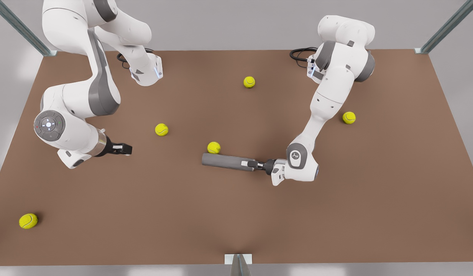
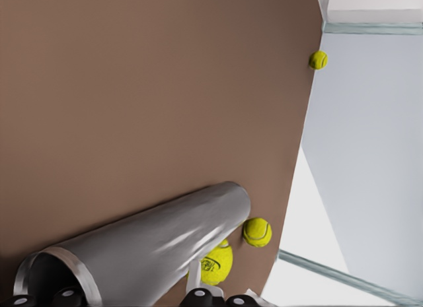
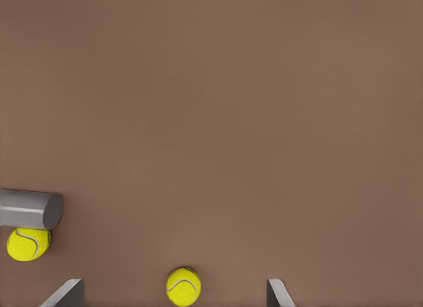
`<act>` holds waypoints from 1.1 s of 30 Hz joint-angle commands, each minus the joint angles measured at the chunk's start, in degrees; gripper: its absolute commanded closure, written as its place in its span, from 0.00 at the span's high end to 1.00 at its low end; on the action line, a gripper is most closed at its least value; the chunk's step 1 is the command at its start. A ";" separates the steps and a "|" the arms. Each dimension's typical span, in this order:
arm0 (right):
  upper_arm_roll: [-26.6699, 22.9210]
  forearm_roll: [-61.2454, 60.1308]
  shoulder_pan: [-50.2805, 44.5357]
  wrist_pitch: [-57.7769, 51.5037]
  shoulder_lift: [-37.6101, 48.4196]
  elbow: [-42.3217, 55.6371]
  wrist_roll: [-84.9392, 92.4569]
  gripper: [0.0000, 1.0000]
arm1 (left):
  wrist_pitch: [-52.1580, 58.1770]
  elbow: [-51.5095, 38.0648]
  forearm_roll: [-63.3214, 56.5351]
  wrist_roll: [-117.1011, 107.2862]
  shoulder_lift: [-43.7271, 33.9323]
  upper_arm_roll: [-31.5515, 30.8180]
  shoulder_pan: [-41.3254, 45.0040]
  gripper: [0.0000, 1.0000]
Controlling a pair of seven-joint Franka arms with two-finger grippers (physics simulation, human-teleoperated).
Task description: Put the tennis tube upright
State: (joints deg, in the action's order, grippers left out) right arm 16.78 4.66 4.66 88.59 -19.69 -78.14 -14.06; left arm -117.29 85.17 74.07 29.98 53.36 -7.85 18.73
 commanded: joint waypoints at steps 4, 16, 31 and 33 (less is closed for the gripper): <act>0.00 0.00 -0.09 0.00 0.01 0.00 -0.09 1.00 | 0.40 0.00 -0.41 -0.01 -0.01 0.30 -0.01 0.44; 0.00 0.09 -0.88 0.00 -0.26 0.00 -0.18 1.00 | 1.01 0.00 -0.41 -0.01 -0.01 0.30 -0.01 0.36; 0.18 5.18 -1.75 -4.39 -0.35 2.99 0.09 1.00 | 5.85 0.18 -3.23 -2.38 -2.91 2.41 0.35 0.33; -0.26 6.59 -0.97 -8.88 -0.35 6.33 0.44 1.00 | 5.85 0.18 -3.23 -2.47 -2.91 2.23 0.35 0.33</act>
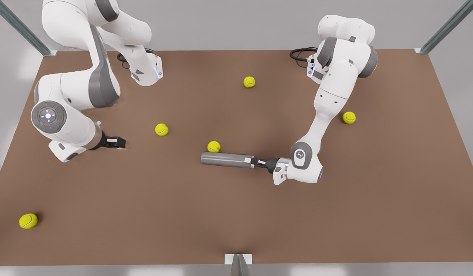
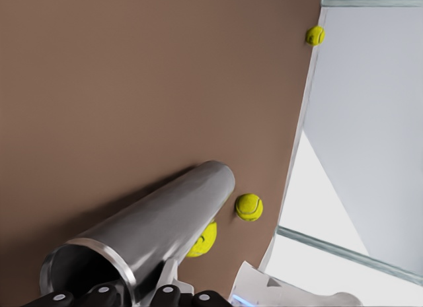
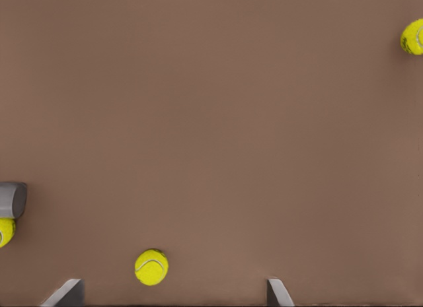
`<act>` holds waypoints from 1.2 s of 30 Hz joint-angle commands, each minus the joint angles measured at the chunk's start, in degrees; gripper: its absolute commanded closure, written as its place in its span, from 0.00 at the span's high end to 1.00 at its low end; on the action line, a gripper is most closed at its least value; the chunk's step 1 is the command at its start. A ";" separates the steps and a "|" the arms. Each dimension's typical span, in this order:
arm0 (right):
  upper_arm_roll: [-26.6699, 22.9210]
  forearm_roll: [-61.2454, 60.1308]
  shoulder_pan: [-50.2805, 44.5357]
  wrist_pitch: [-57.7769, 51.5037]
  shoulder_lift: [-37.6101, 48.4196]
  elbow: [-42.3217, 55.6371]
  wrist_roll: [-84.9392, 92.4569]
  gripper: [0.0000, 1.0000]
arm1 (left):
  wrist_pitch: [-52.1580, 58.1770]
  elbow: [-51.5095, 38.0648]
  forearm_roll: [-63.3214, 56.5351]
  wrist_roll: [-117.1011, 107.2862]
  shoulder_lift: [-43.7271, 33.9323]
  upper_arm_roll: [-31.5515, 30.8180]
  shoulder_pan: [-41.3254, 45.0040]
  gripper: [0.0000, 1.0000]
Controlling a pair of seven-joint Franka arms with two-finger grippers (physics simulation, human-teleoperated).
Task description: Put the tennis tube upright
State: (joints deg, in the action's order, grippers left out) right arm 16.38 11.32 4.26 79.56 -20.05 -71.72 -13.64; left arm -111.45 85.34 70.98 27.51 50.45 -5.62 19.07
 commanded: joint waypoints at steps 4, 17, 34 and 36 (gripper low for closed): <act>-0.03 -0.59 2.68 -1.68 0.10 0.18 0.10 1.00 | 0.44 0.00 -0.14 0.00 0.00 -0.09 0.00 0.33; 0.23 -3.32 5.59 -4.94 0.63 0.18 -0.16 1.00 | 2.02 0.00 -0.76 -2.46 -0.35 -0.44 1.23 0.33; 0.05 -0.15 6.73 -4.94 0.54 1.06 -0.07 1.00 | 4.13 0.00 -1.99 -4.13 -1.67 -0.44 1.23 0.21; 0.14 -0.15 6.20 -4.94 0.54 1.06 -0.25 1.00 | 4.48 0.00 -1.90 -4.13 -1.76 -0.44 1.32 0.21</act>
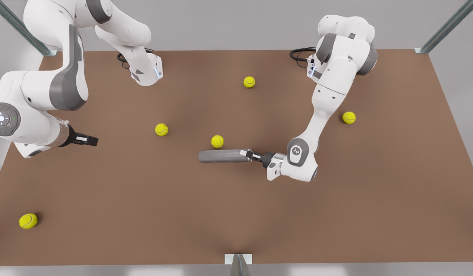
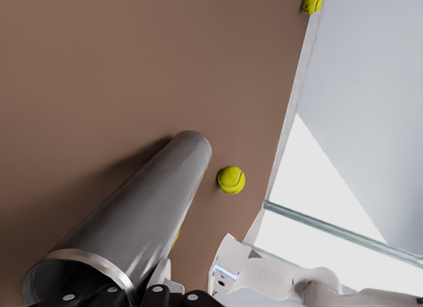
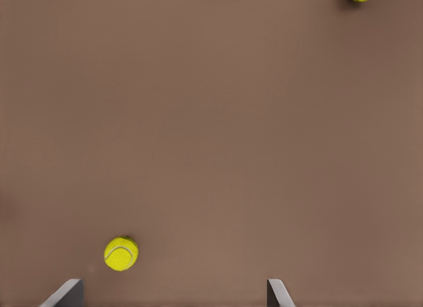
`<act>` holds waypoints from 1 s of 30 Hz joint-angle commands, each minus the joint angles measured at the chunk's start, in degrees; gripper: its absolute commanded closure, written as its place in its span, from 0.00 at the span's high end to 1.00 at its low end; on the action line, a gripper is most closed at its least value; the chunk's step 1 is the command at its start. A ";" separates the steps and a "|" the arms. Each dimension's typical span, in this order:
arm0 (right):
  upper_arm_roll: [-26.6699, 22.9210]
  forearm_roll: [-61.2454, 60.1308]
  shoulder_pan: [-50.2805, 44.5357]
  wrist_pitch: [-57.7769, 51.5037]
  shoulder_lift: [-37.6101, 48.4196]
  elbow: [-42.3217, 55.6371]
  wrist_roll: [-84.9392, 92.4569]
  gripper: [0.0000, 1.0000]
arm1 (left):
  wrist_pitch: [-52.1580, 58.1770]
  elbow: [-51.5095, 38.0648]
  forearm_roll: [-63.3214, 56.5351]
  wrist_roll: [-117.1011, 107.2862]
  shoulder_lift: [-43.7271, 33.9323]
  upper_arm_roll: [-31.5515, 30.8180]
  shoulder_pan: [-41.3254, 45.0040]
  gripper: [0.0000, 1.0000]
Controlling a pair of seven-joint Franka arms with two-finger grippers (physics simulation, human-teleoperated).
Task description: Put the tennis tube upright
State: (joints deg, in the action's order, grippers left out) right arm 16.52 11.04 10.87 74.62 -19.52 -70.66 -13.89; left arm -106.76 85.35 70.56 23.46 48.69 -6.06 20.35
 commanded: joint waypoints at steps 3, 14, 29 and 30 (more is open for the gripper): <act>0.00 -0.14 0.11 -0.09 0.00 0.00 0.00 1.00 | 0.41 -0.01 -1.56 -0.08 0.00 -0.01 0.04 0.21; 0.27 0.12 -0.85 -0.09 0.00 0.00 -0.17 1.00 | 0.06 -0.09 -1.39 -0.34 -1.32 2.63 1.27 0.21; 0.44 -0.23 -3.58 0.09 -0.08 -0.09 -0.17 1.00 | 0.85 0.17 -2.18 -0.43 -3.78 5.53 1.53 0.21; 0.44 -0.23 -3.58 0.09 -0.08 -0.09 -0.17 1.00 | 1.03 0.17 -2.18 -0.43 -3.87 5.62 1.53 0.21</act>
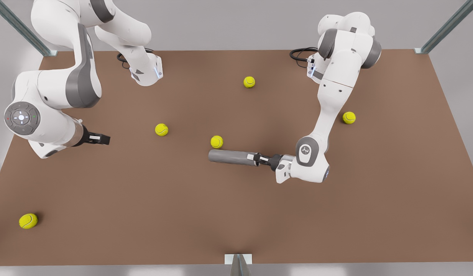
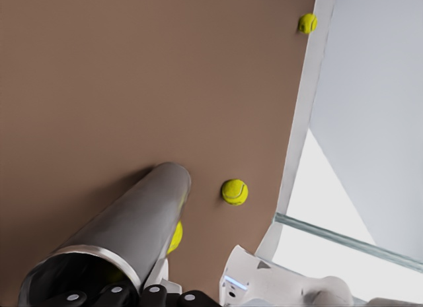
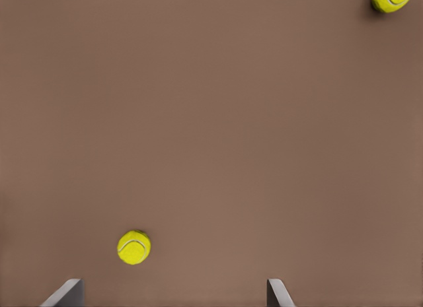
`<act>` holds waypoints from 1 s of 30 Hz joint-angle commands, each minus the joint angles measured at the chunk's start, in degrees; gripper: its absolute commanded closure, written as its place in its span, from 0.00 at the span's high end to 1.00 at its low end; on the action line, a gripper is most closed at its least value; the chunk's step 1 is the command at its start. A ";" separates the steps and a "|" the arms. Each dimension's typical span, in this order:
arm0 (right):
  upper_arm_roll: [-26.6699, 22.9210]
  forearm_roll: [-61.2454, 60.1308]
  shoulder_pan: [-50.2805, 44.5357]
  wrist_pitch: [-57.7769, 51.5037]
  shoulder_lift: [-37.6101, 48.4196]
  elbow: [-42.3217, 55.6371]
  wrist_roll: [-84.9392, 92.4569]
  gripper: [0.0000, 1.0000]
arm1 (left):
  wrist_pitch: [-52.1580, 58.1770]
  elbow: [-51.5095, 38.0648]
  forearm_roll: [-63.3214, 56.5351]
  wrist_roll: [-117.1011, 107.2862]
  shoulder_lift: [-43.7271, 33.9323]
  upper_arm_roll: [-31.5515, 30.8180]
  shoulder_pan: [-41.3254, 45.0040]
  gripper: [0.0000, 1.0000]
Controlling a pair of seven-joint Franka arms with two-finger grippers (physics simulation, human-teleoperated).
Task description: Put the tennis tube upright
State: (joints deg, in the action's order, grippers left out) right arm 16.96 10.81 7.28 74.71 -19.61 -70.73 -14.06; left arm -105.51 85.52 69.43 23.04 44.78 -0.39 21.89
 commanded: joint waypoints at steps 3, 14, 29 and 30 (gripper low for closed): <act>0.09 -0.44 -1.38 -0.26 0.01 -0.11 0.09 1.00 | 0.83 0.00 -1.66 -0.01 -0.39 1.00 -0.01 0.21; -0.52 -0.09 -2.54 3.34 -3.60 1.30 0.18 1.00 | 1.71 -0.09 -4.30 -3.87 -2.85 3.11 -0.01 0.21; -0.35 -0.53 2.74 2.46 -3.68 3.41 0.26 1.00 | 9.35 -0.09 -6.32 -6.95 -7.60 13.31 -0.27 0.21; -0.26 -0.53 2.65 2.46 -3.60 3.41 0.26 1.00 | 9.44 -0.44 -9.82 -7.30 -7.69 13.75 -0.27 0.21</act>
State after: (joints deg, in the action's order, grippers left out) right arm 16.69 10.28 9.91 77.17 -23.21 -67.33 -13.80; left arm -96.09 85.08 61.29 15.66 37.01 13.44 21.61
